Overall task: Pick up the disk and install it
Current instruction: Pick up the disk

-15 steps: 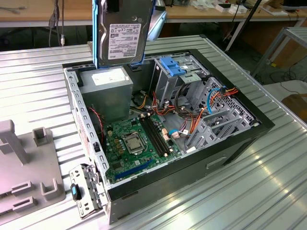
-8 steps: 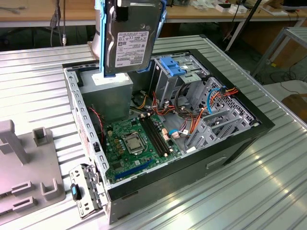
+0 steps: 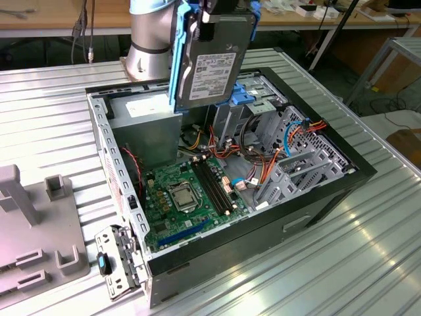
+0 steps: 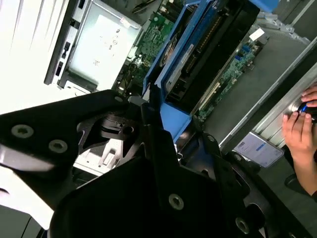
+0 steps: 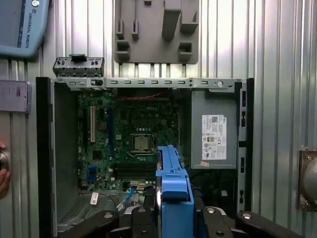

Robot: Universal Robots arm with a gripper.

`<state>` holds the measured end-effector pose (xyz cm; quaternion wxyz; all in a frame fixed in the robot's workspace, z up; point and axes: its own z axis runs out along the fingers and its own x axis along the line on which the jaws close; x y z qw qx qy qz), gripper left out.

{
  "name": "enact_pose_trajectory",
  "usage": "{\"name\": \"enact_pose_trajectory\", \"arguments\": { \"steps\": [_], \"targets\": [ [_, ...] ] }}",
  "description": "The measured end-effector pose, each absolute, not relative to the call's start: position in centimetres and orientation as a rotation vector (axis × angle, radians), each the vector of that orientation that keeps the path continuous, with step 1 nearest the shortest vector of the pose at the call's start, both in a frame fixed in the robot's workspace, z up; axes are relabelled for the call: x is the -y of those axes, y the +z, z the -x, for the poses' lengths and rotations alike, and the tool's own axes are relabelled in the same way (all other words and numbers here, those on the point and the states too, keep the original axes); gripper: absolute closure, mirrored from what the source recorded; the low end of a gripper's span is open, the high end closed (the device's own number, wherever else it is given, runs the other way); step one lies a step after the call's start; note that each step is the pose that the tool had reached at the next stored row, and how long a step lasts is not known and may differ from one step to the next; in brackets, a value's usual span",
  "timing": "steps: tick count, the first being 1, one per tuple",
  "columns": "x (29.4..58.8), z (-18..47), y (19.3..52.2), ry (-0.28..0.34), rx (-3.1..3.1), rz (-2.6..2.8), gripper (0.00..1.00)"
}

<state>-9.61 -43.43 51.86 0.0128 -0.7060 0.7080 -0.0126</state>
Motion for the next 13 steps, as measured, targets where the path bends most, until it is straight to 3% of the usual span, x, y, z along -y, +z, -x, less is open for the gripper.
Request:
{"name": "enact_pose_trajectory", "arguments": {
  "steps": [13],
  "targets": [
    [43.5,6.7,51.5,-0.039,-2.206,2.201,0.63]
  ]
}}
